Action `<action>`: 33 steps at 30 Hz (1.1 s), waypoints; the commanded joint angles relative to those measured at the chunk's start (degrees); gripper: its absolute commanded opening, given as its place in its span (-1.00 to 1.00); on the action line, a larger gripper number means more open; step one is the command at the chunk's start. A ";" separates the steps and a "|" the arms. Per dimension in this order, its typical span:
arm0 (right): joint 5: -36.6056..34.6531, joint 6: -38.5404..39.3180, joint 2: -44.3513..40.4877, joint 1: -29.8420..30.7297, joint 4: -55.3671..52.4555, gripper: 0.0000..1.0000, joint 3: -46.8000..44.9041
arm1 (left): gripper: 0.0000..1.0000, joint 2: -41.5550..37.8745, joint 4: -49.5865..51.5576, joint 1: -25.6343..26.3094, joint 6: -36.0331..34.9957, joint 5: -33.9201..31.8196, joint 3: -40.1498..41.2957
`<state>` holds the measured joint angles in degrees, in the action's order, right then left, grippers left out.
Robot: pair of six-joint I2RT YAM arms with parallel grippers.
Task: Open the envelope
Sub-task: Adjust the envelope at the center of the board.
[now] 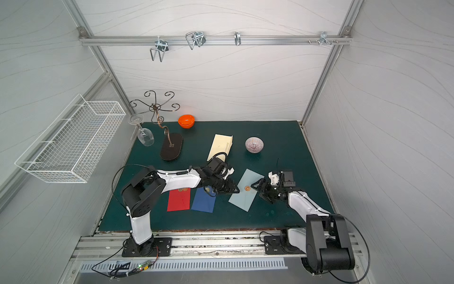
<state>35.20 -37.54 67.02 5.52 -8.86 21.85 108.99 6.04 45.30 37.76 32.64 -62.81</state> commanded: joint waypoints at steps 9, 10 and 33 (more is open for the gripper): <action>-0.30 -2.70 1.06 1.16 1.98 0.60 -4.00 | 0.22 3.14 -3.78 -0.39 -1.91 1.36 -0.05; -0.22 -2.76 1.50 1.16 2.23 0.61 -4.09 | 0.22 3.26 -3.92 -0.38 -1.82 1.58 -0.04; 2.67 -4.01 8.91 1.15 8.68 0.60 -3.14 | 0.19 4.19 -4.46 0.58 -0.01 3.92 0.93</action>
<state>41.01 -41.10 73.58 6.13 2.63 19.59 111.83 1.56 45.43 37.34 35.90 -62.33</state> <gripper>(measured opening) 0.800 0.595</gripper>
